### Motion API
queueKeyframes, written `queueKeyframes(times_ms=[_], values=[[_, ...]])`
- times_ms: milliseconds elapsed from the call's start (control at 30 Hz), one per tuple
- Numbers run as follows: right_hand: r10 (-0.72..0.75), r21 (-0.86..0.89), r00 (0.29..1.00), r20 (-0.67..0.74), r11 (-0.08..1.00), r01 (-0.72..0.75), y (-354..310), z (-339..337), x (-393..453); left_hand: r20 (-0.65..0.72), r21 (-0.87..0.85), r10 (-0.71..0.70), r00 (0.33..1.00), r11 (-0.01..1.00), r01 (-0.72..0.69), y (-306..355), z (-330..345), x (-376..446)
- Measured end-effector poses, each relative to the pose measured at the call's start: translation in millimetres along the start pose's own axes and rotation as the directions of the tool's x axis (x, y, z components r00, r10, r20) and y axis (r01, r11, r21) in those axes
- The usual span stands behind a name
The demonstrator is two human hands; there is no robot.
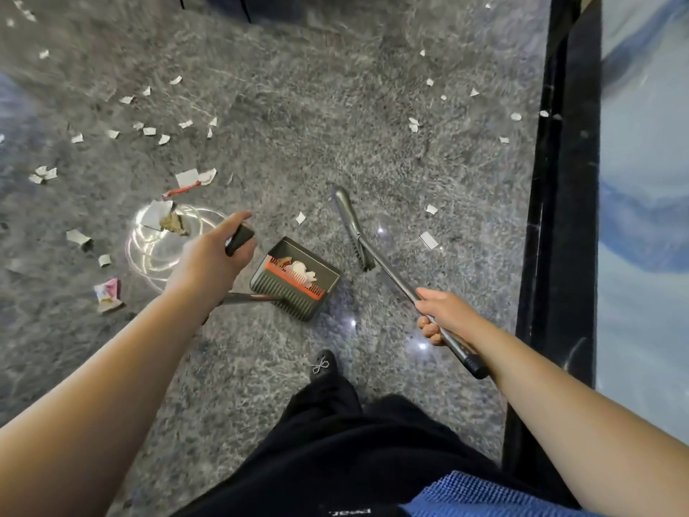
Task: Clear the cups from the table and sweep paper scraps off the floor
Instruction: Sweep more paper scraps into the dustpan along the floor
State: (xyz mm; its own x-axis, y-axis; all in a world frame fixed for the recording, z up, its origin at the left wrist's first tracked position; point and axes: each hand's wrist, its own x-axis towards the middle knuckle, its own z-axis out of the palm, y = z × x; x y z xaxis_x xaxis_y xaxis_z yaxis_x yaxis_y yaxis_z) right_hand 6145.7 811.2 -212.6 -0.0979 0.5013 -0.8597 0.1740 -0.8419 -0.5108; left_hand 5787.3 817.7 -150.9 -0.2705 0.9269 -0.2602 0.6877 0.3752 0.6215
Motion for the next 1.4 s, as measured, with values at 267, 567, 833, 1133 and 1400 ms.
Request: queueKeyframes(times_ms=[267,567,833,1133,1400], values=[[-0.015,-0.103,1.000,-0.020,0.995,0.013,-85,7,53,0.014,0.003,-0.009,1.000,1.000,0.009,10,-7,97],[0.018,-0.275,1.000,0.018,0.961,-0.012,-191,0,134,0.015,-0.003,-0.094,0.995,0.996,0.094,30,-3,189],[0.050,-0.395,0.999,-0.005,0.917,-0.047,-250,18,191,0.025,0.001,-0.120,0.992,0.993,0.120,32,-18,260],[0.120,-0.545,0.993,-0.003,0.832,-0.102,-268,76,240,0.032,0.074,-0.050,0.998,0.996,0.047,47,-23,308],[0.151,-0.653,0.988,0.019,0.750,-0.102,-244,101,235,0.087,0.056,-0.050,0.995,0.997,0.045,33,-29,312]])
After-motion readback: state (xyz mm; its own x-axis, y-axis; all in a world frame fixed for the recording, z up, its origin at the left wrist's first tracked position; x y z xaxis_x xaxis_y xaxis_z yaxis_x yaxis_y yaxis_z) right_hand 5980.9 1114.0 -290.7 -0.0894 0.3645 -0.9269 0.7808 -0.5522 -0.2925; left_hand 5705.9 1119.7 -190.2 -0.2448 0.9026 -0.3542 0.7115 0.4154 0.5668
